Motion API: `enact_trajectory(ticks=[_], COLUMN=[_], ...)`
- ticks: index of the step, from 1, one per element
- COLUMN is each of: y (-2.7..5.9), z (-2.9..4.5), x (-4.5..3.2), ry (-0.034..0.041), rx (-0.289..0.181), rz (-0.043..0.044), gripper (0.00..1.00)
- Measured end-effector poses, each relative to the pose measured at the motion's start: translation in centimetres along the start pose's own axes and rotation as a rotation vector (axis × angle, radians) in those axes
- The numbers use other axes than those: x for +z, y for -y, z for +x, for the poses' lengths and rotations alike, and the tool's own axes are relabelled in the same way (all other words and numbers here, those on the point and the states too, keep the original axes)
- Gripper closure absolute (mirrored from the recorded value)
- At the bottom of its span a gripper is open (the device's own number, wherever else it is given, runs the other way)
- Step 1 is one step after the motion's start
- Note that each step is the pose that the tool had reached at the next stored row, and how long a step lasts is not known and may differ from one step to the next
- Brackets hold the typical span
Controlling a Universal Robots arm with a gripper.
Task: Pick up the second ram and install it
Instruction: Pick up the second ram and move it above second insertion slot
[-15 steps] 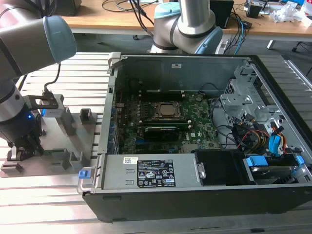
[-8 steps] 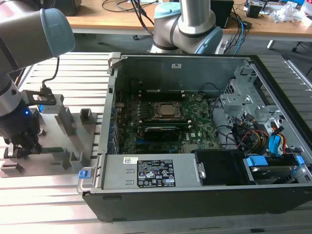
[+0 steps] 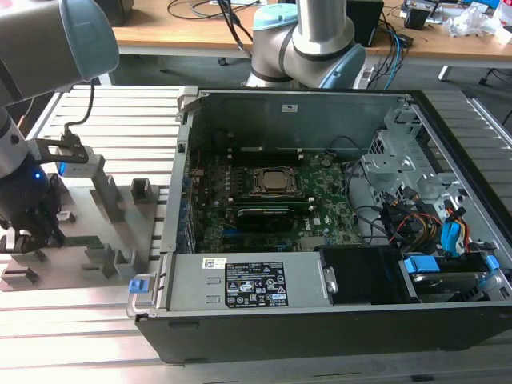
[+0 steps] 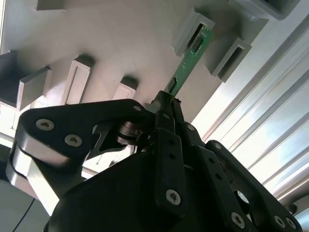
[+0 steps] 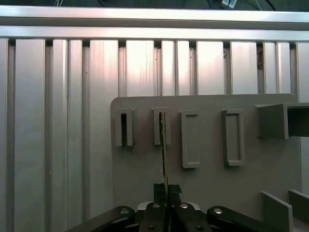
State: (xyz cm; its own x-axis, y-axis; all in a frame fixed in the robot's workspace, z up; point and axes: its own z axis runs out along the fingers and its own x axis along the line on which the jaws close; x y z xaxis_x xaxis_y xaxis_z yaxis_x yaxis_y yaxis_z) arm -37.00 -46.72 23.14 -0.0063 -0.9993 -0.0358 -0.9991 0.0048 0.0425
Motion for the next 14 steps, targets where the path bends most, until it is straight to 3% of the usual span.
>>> enact_trajectory(ticks=[14], y=[-0.14], z=[-0.12], x=[-3.40], ry=[-0.0031], rx=[0.000], rz=[0.0000], gripper=[0.86])
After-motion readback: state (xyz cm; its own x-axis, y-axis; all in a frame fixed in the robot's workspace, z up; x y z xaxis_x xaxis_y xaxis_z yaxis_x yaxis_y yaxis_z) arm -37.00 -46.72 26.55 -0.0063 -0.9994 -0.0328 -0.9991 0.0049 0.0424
